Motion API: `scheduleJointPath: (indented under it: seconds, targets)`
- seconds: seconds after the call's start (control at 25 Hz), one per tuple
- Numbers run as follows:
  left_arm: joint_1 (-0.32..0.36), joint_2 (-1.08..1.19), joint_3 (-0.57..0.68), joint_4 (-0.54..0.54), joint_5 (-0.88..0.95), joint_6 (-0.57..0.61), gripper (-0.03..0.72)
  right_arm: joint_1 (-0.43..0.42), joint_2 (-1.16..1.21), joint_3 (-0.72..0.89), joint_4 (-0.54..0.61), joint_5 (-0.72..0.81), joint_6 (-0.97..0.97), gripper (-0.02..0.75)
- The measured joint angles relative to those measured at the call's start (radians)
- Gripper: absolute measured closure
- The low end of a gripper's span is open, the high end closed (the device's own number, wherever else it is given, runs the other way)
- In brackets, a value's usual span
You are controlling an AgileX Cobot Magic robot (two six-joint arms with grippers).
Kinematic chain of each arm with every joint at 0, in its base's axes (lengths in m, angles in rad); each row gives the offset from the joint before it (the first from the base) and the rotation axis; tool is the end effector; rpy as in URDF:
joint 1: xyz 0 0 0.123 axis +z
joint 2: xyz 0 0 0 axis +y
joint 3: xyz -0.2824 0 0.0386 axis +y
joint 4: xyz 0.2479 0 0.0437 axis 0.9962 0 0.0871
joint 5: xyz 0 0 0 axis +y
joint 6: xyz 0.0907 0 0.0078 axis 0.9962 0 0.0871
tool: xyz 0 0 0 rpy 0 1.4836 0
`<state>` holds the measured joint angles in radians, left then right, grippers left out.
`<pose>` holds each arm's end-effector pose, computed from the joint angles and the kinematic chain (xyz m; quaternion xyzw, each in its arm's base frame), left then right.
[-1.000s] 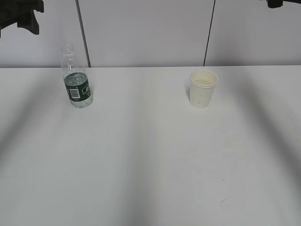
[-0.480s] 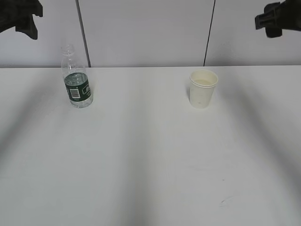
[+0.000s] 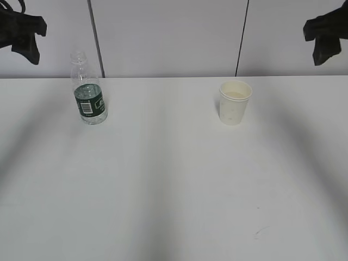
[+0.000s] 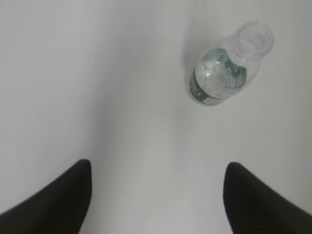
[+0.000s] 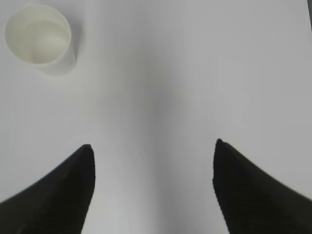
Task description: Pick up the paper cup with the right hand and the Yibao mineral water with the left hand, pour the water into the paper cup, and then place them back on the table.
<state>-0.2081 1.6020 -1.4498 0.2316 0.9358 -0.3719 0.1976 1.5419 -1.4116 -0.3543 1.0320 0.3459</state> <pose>0.3442 -0.0555 0.3349 -0.0385 0.9533 0.0241 0.2986 0.3243 0.0373 0.3422 0.0203 0.9554 -0.0978 0.2779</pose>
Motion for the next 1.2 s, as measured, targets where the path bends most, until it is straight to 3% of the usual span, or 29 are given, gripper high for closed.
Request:
scheduleJointPath:
  seconds: [0.28,0.52,0.88,1.2]
  targets:
    - [0.000,0.000,-0.001,-0.064,0.144,0.078,0.184,0.000,-0.008,-0.095,0.146,0.196,-0.066,0.152]
    - [0.000,-0.001,-0.001,-0.091,0.287,0.137,0.185,0.000,0.014,-0.095,0.247,0.203,-0.092,0.152]
    - [0.000,-0.035,-0.002,-0.124,0.298,0.180,0.185,0.000,0.014,-0.095,0.289,0.205,-0.094,0.152]
    - [0.000,-0.252,0.088,-0.122,0.303,0.198,0.185,0.000,-0.084,-0.067,0.437,0.205,-0.132,0.152]
